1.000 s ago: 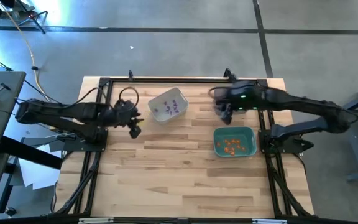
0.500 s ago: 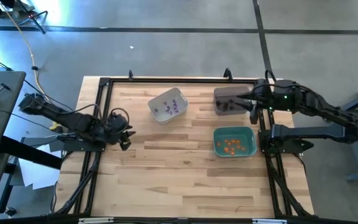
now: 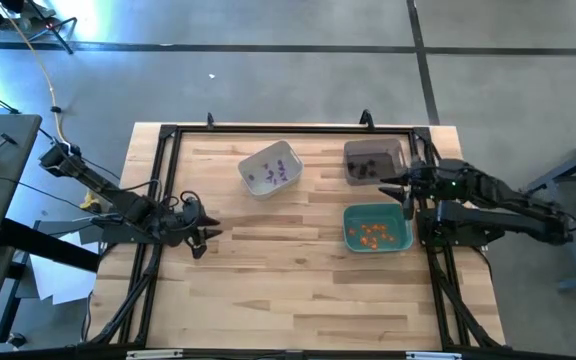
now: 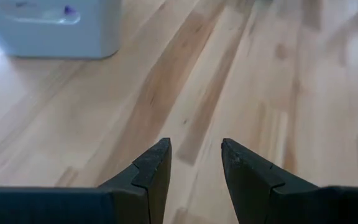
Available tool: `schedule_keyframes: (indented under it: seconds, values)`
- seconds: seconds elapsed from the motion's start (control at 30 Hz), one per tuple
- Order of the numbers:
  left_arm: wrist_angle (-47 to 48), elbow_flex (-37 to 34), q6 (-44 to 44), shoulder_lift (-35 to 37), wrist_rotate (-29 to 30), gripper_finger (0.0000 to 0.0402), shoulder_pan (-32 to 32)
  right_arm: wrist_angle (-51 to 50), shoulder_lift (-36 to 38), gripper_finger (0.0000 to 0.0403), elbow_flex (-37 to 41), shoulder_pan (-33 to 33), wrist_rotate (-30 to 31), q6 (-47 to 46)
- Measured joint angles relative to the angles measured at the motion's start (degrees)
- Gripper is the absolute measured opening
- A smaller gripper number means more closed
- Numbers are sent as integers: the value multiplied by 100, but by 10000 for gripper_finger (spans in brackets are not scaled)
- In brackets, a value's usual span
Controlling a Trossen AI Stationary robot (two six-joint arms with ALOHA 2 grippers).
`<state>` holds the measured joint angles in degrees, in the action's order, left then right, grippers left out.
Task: Sort Halloween decoration
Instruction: Return to Home Position
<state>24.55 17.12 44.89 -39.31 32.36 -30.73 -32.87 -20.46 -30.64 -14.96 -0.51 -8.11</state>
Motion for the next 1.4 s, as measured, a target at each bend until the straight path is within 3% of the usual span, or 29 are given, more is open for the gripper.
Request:
schedule_keyframes:
  seconds: [0.3,0.63,1.07,1.27,1.4]
  values:
    - [-911,-146,-351,-4,234,131,-179,2055,1216,133,1371,0,-118,-991]
    - [-948,-146,-355,-4,348,131,-202,4136,1603,133,2769,0,-104,-961]
    - [-941,-146,-356,-4,348,131,-200,4305,1639,133,3008,0,-26,-1041]
    - [-941,-146,-355,-4,347,131,-200,3563,1611,133,3003,-10,1395,-2203]
    - [-939,-143,-422,-4,349,131,-198,3549,1562,133,2995,-15,1547,-2246]
